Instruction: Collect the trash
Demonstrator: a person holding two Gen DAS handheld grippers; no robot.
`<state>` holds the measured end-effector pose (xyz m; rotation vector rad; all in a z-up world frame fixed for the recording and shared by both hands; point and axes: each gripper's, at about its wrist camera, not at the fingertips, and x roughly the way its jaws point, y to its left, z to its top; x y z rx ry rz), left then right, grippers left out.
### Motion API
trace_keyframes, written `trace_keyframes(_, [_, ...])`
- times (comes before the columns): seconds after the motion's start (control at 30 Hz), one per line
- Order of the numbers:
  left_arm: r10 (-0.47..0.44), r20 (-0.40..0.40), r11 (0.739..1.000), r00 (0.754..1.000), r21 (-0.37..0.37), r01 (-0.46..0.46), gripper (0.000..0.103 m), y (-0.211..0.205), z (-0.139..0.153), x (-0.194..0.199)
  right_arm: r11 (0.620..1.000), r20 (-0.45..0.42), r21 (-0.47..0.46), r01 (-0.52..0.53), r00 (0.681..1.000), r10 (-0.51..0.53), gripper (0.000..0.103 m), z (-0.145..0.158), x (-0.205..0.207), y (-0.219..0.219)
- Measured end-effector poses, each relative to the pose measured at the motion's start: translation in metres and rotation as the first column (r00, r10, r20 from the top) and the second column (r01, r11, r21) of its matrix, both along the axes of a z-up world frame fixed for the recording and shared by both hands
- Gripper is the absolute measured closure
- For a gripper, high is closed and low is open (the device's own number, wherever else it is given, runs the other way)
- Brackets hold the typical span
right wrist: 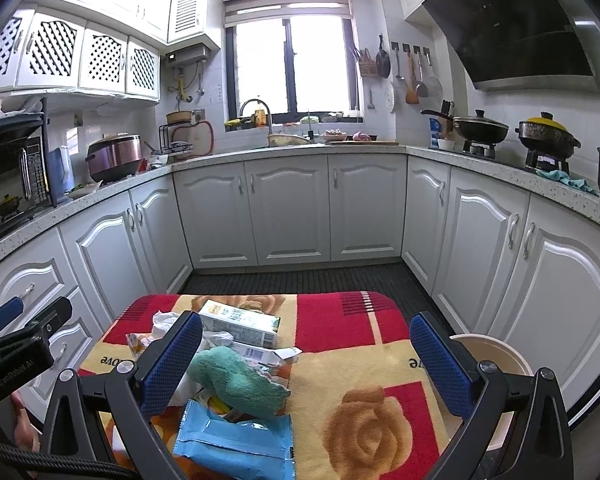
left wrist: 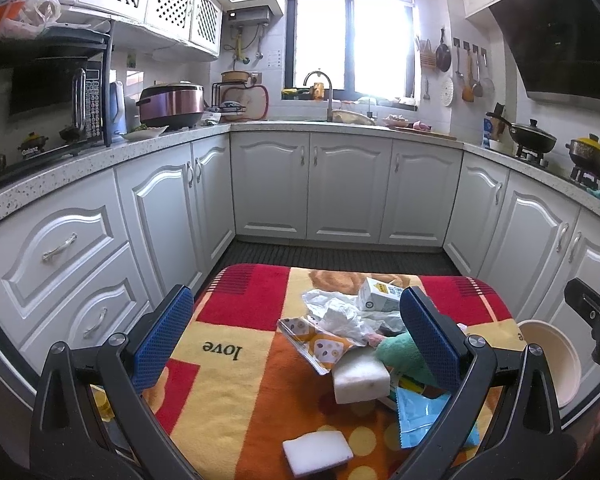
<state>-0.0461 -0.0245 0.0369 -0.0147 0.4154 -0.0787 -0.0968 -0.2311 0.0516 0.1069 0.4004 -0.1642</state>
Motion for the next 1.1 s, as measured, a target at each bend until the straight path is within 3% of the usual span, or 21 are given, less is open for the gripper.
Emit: trace_keyframes(1.1, [0.0, -0.005, 1.0, 1.0, -0.002, 0.0, 0.0, -0.002, -0.0035, 0.0009, 1.0, -0.024, -0.014, -0.002, 1.0, 0.002, 0.0, -0.0024, 0.0014, -0.0022])
